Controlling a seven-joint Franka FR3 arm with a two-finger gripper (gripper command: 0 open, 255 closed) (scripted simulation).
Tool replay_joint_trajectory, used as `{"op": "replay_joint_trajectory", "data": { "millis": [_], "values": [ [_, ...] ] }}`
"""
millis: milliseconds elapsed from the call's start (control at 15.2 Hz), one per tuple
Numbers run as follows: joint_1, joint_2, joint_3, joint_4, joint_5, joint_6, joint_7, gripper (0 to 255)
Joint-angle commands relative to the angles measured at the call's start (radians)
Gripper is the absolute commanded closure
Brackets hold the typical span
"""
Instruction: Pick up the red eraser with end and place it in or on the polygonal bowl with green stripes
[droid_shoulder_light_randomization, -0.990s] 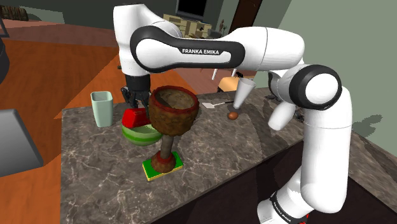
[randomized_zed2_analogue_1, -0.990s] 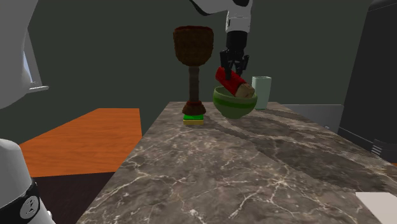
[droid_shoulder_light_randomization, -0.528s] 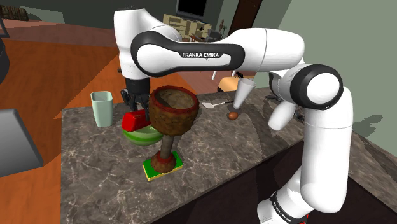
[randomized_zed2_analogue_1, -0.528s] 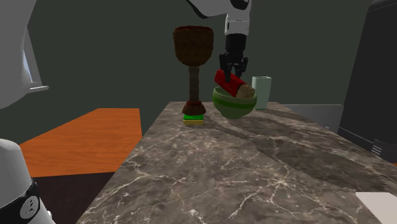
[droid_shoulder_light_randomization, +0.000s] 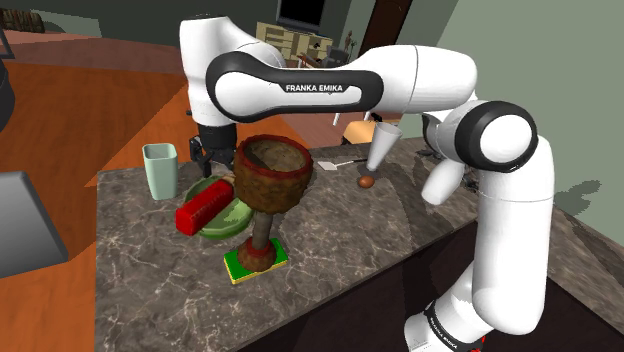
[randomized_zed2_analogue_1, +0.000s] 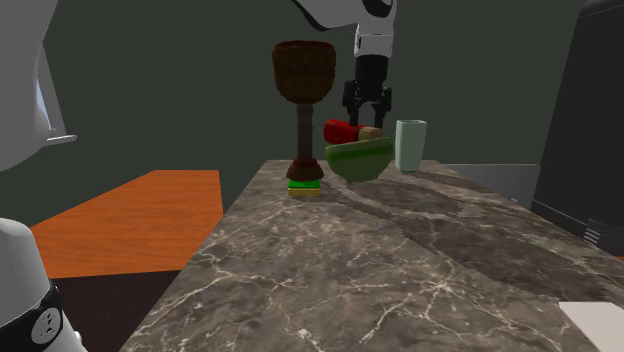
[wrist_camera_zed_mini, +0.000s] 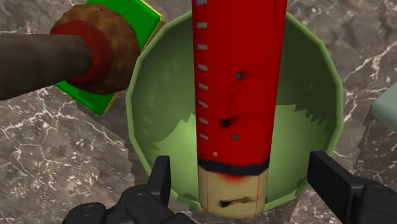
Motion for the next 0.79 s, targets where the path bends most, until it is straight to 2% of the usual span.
{"op": "replay_joint_trajectory", "data": {
  "millis": [0, 198, 726],
  "values": [
    [0.012, 0.005, 0.0, 0.044, -0.001, -0.037, -0.003, 0],
    [0.051, 0.029, -0.002, 0.18, -0.009, -0.145, -0.012, 0],
    [0.051, 0.029, -0.002, 0.179, -0.009, -0.145, -0.012, 0]
  ]
}}
